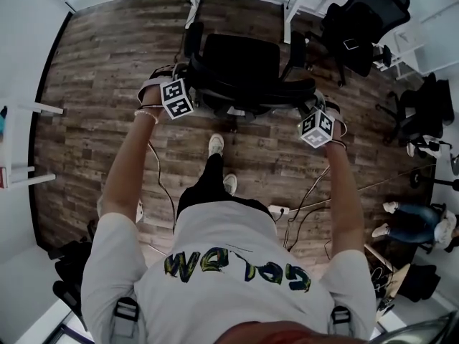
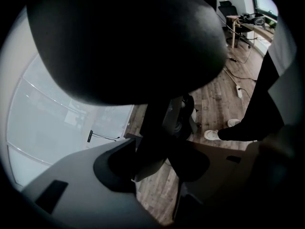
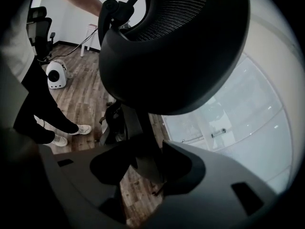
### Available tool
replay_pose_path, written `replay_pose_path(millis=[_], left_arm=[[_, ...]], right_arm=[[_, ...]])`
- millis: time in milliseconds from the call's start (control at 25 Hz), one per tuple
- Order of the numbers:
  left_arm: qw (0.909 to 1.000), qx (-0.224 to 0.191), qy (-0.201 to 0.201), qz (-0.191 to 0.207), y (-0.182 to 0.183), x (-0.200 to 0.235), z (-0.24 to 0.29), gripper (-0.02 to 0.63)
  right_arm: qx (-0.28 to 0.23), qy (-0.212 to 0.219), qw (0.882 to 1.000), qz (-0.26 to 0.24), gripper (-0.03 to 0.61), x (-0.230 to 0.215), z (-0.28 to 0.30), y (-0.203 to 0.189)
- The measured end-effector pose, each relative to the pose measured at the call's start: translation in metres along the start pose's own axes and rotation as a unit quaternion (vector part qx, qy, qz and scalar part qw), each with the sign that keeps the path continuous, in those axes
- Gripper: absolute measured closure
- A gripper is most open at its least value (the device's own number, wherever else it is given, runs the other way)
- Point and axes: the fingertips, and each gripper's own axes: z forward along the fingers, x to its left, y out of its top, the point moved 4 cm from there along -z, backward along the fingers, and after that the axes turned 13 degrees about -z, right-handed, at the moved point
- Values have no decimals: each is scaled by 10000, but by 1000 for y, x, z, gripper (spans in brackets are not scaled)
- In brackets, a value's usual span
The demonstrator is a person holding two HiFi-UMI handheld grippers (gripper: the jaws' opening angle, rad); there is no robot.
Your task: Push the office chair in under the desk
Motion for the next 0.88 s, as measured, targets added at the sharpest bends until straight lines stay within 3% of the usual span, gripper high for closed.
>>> replay_pose_path(millis=[880], left_arm=[[9996,-168,-63,221,59,138,121,402]], right_arm=[[112,168,9998,75,377,-131,126,-25]])
